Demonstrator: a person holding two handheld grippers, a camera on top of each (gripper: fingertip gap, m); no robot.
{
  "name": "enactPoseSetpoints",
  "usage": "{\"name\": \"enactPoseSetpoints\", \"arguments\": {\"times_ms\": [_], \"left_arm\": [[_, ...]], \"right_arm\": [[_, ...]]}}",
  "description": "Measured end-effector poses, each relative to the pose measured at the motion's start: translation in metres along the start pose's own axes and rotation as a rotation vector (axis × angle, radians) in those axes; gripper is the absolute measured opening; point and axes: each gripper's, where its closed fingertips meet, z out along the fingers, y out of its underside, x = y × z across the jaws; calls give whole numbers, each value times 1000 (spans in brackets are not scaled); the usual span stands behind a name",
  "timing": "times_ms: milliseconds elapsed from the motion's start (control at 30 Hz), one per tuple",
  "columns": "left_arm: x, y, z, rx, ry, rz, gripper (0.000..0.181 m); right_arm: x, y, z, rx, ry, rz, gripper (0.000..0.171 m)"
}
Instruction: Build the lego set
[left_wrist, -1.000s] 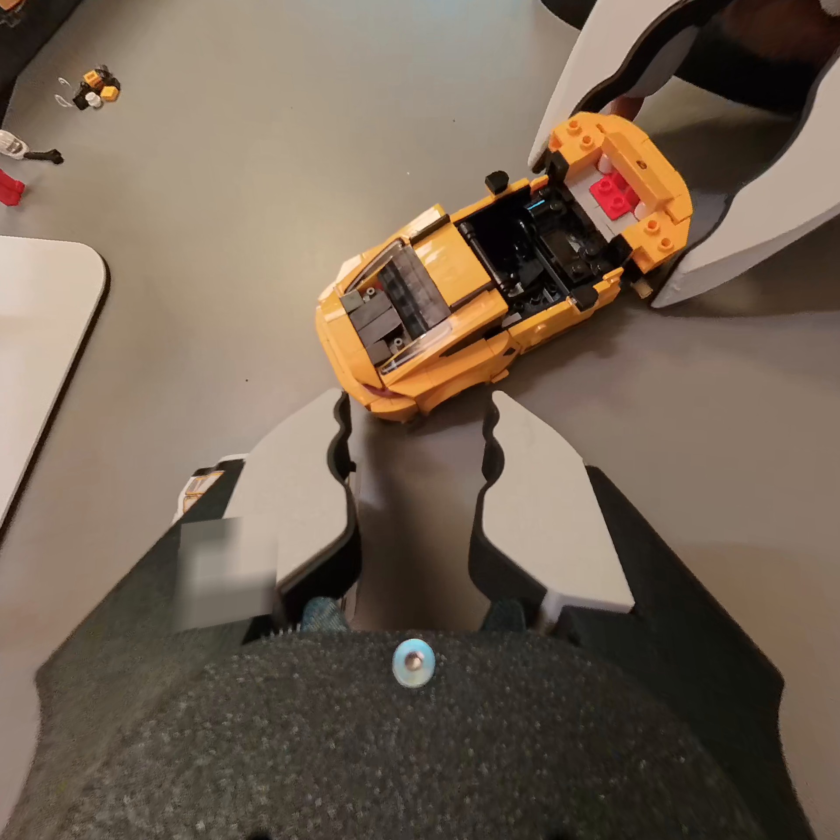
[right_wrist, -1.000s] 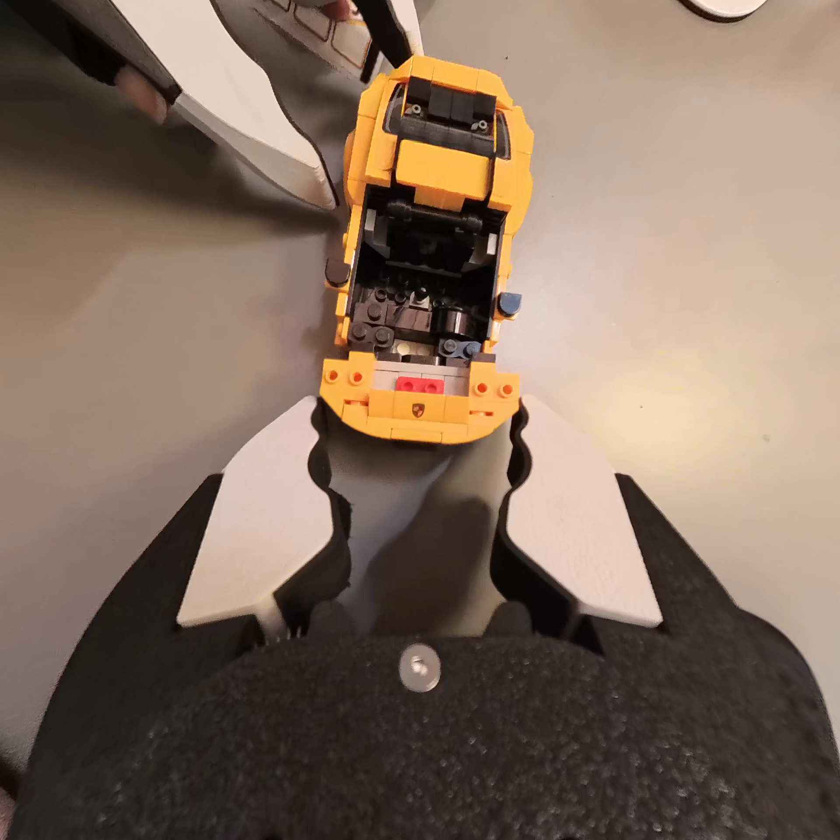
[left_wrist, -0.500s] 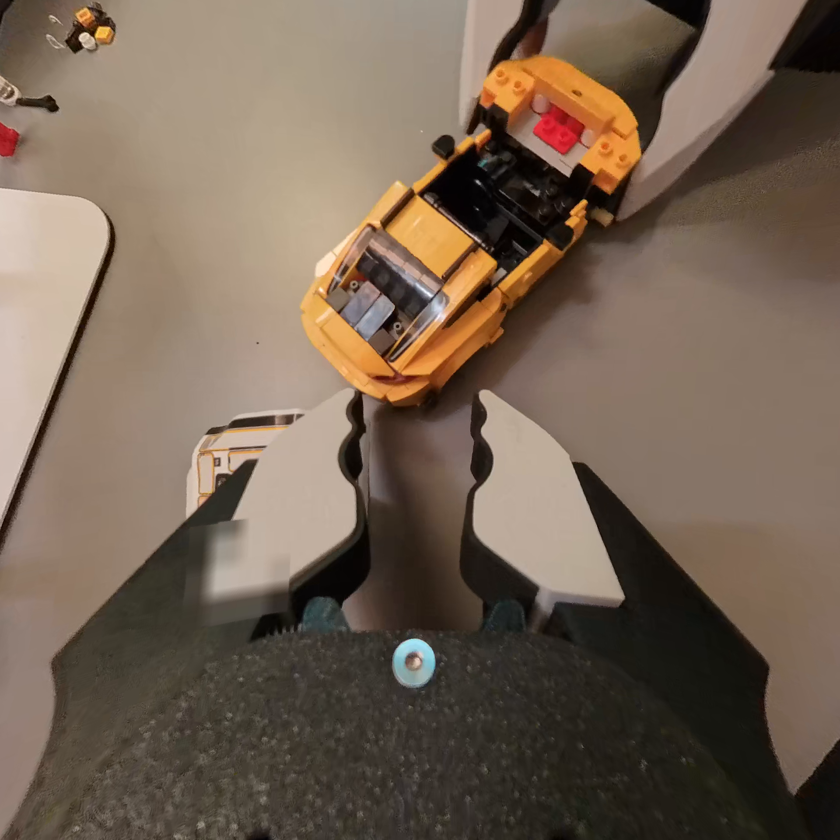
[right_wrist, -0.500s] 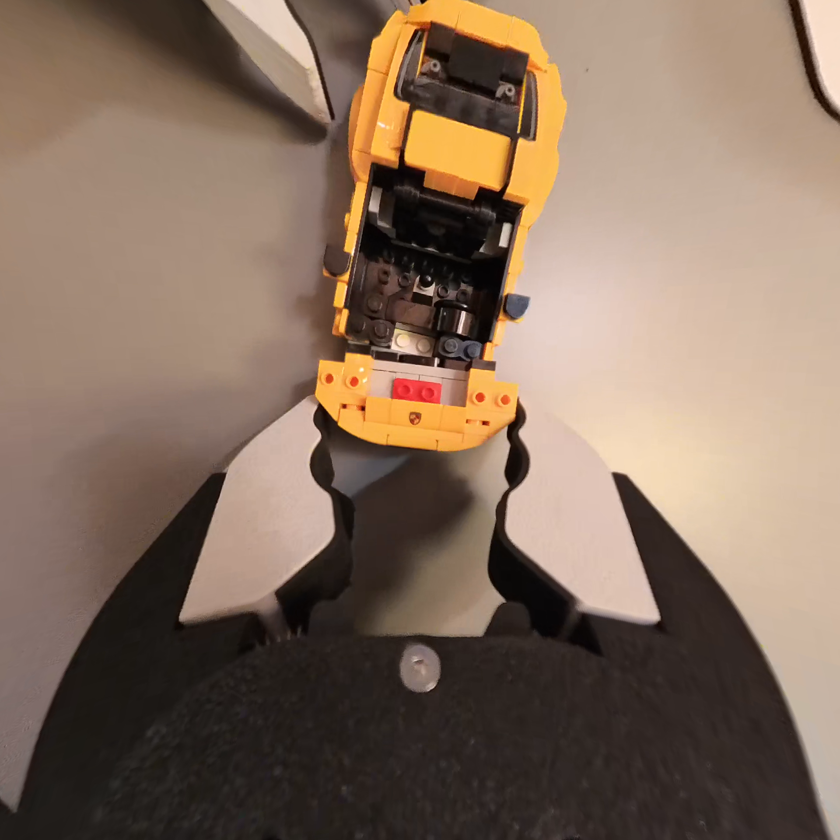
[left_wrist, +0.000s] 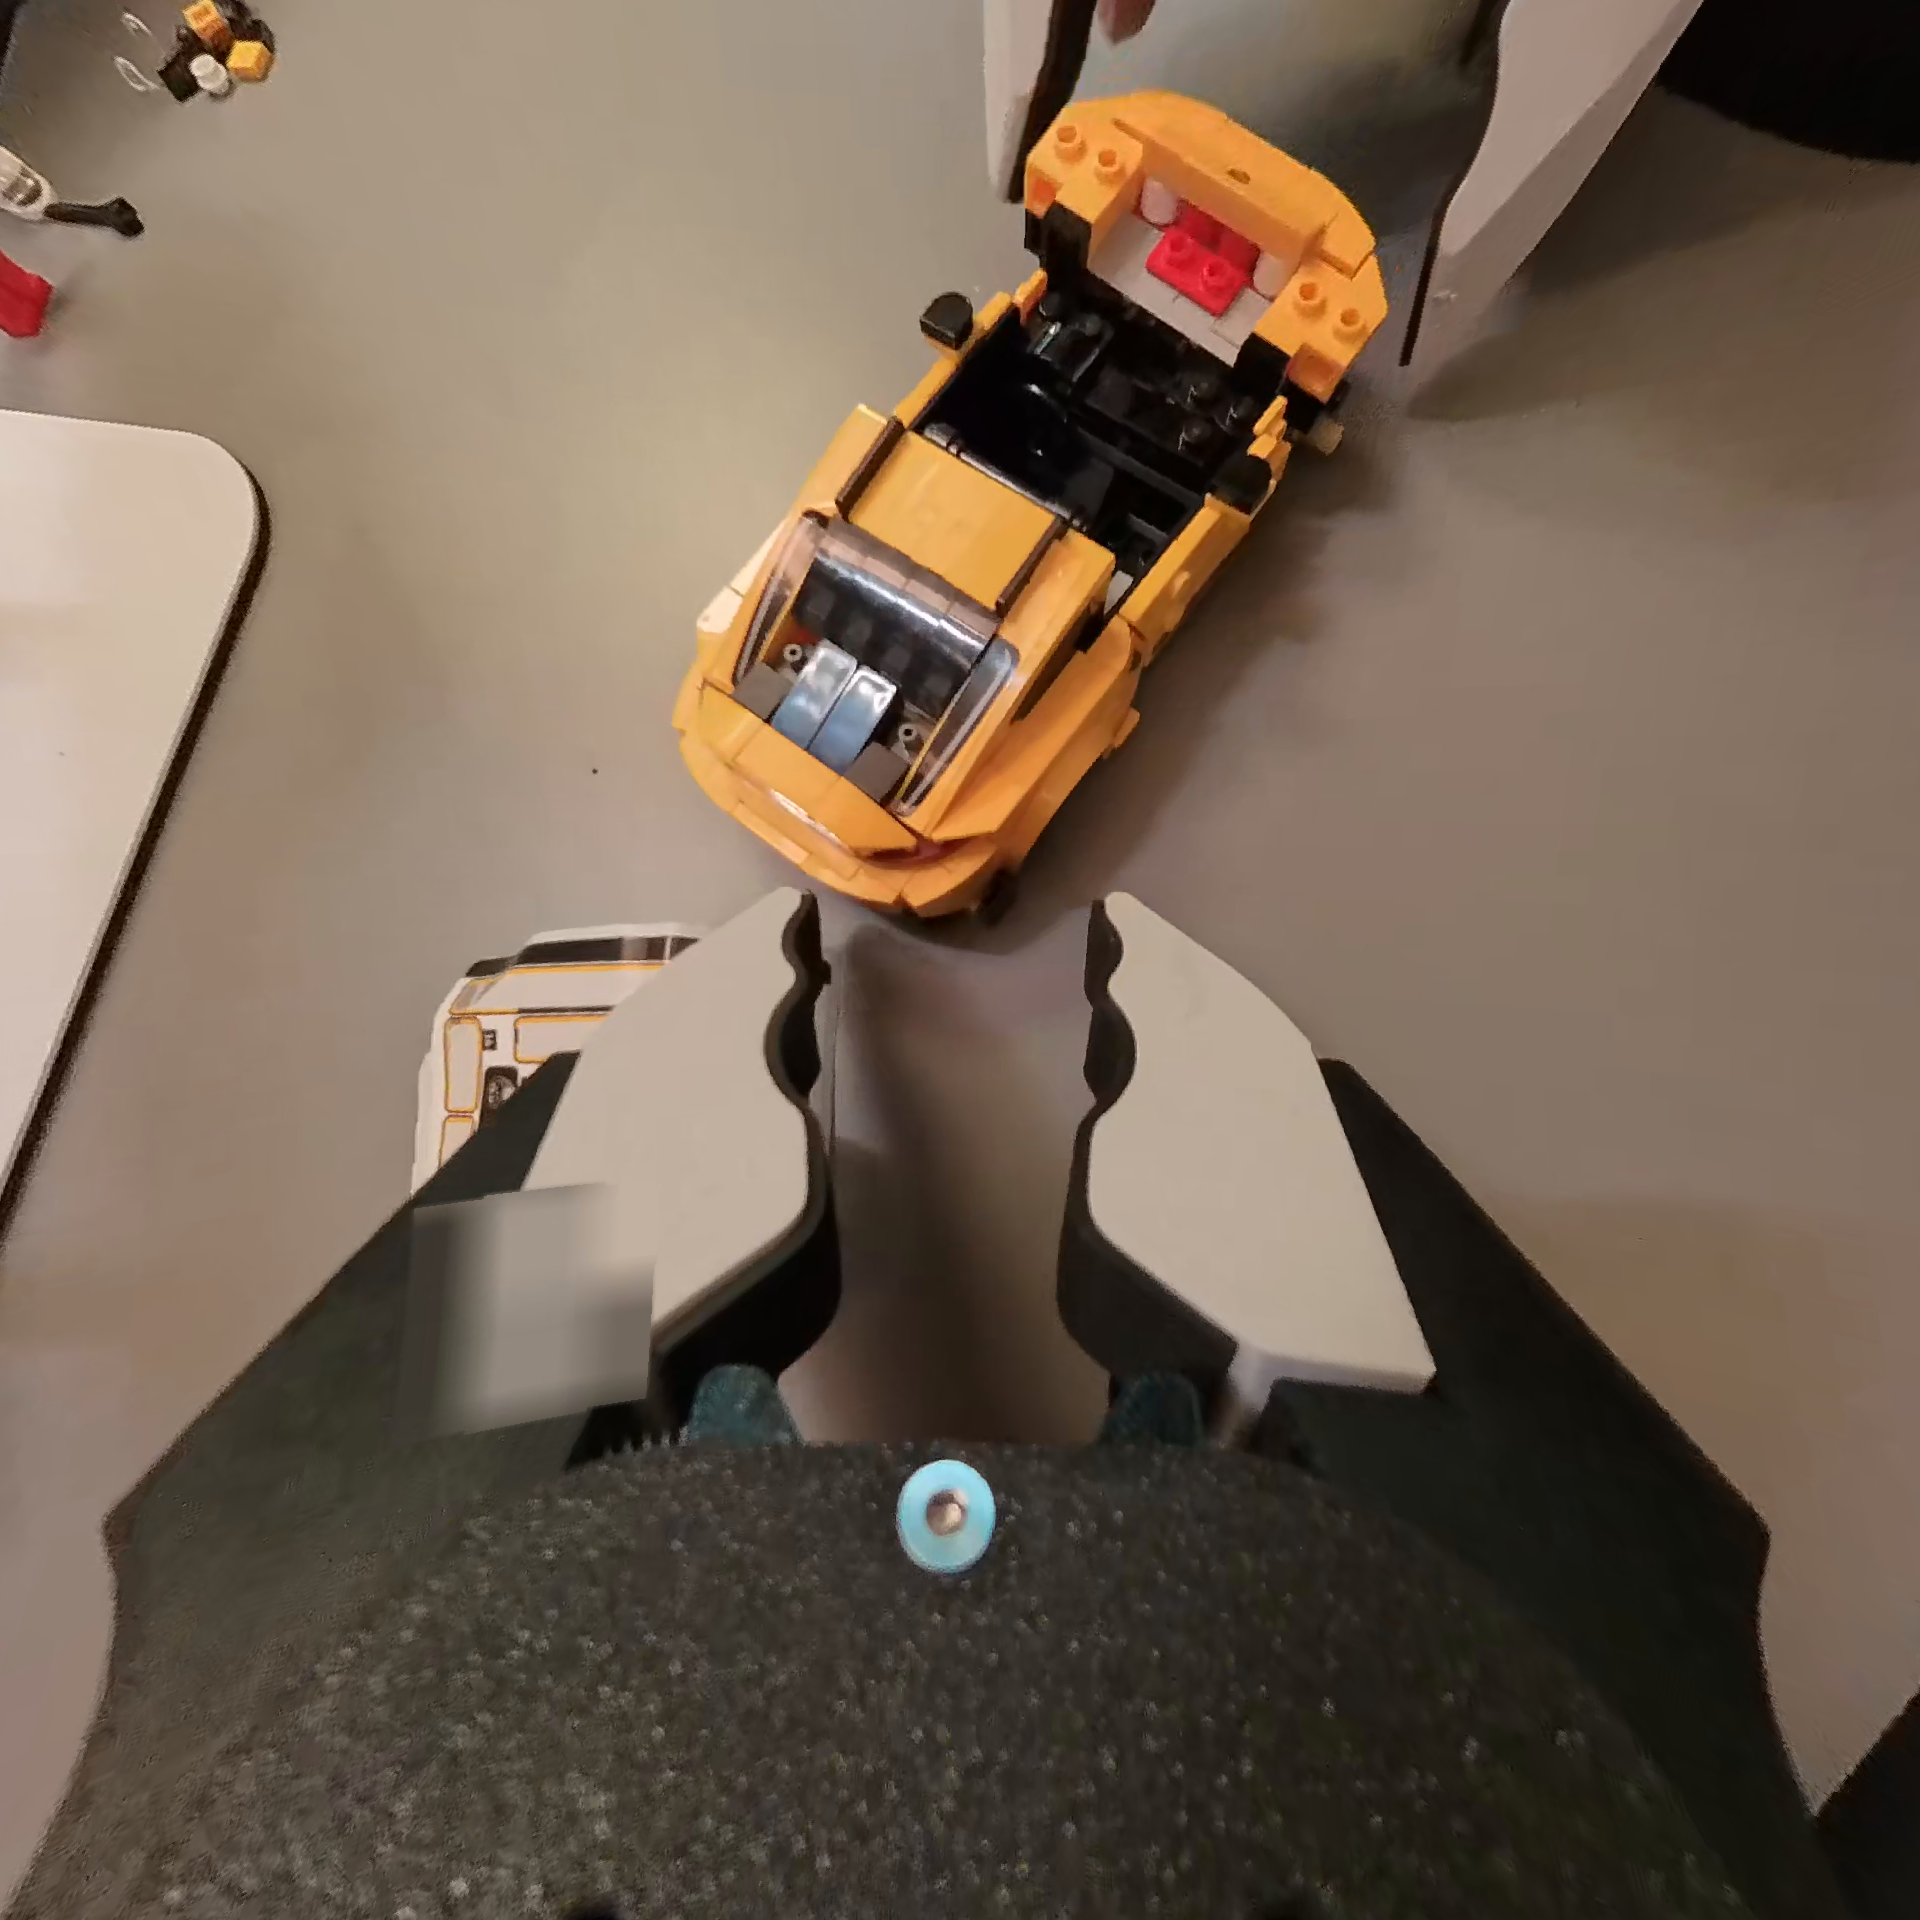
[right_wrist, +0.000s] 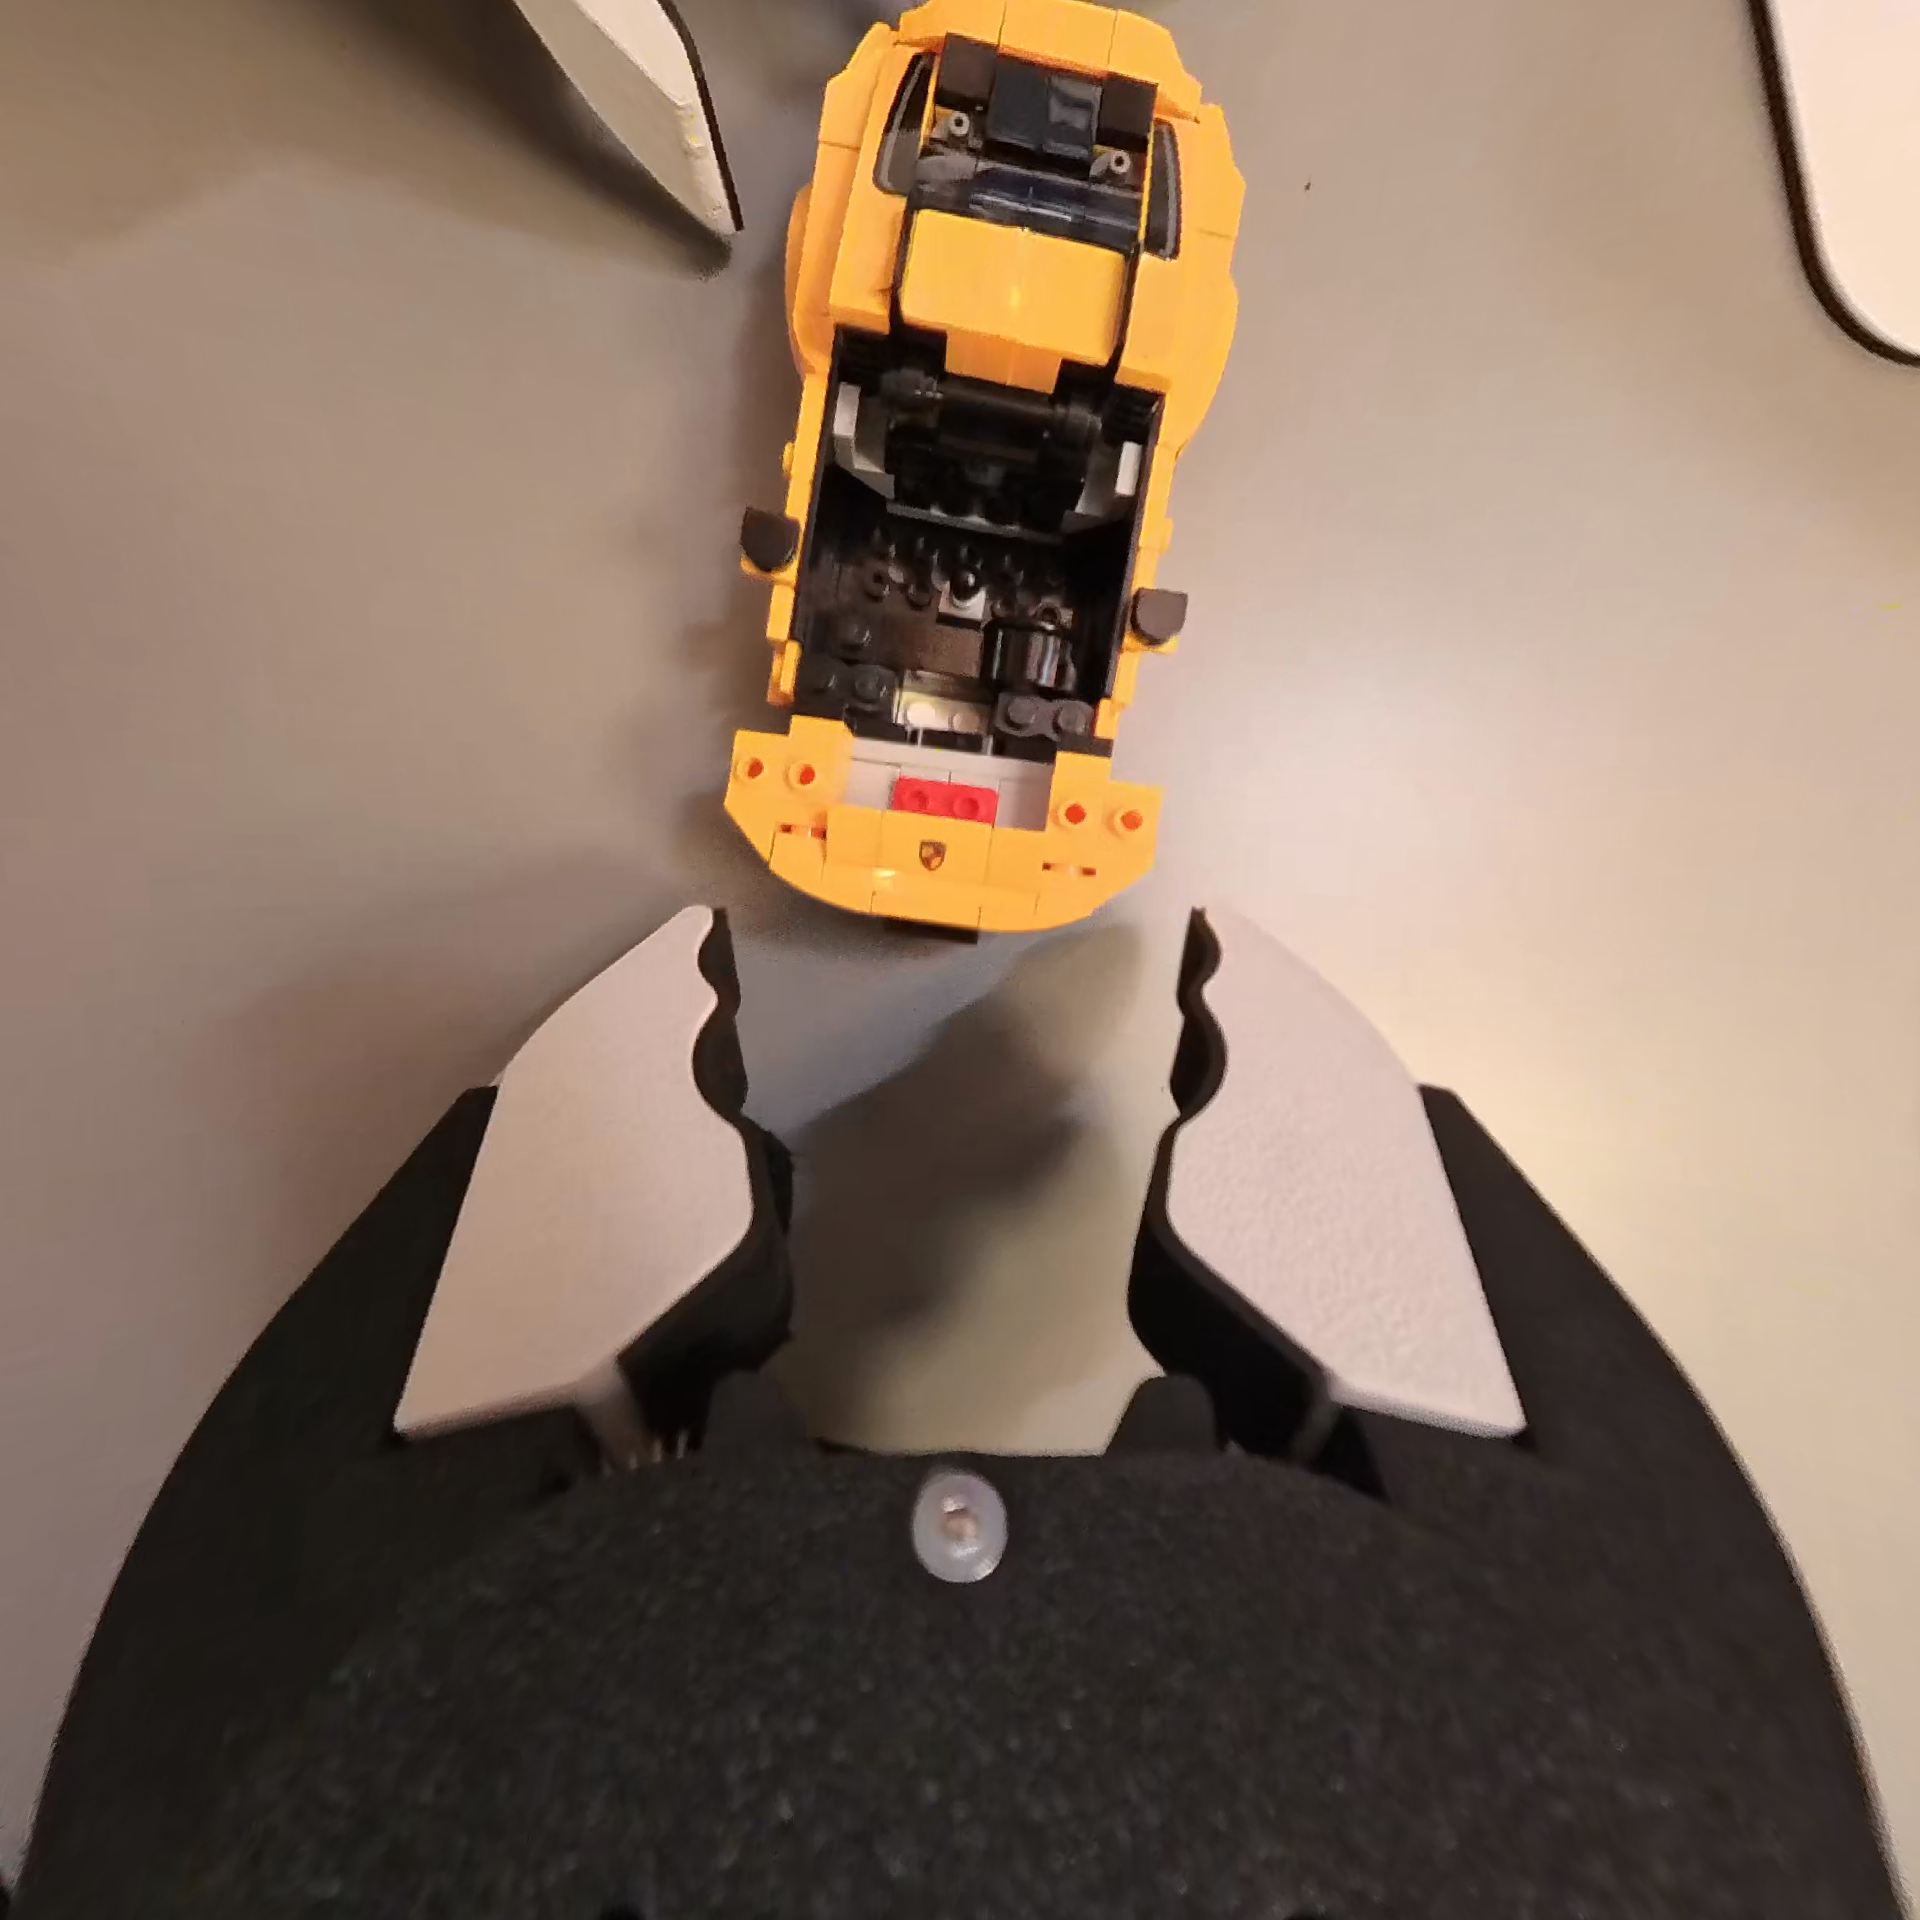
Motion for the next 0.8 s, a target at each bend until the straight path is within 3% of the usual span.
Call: {"name": "enactPoseSetpoints", "arguments": {"times_ms": [300,433,600,800], "left_arm": [[0,-1,3,-4,-15,5,50],[1,-1,3,-3,-15,4,50],[0,0,2,4,-8,-5,49],[0,0,2,10,-4,-12,50]], "right_arm": [[1,-14,-4,46,58,41,81],[2,-16,0,66,48,52,69],[3,-11,-13,119,5,81,68],[-5,14,-18,63,-4,68,68]]}}
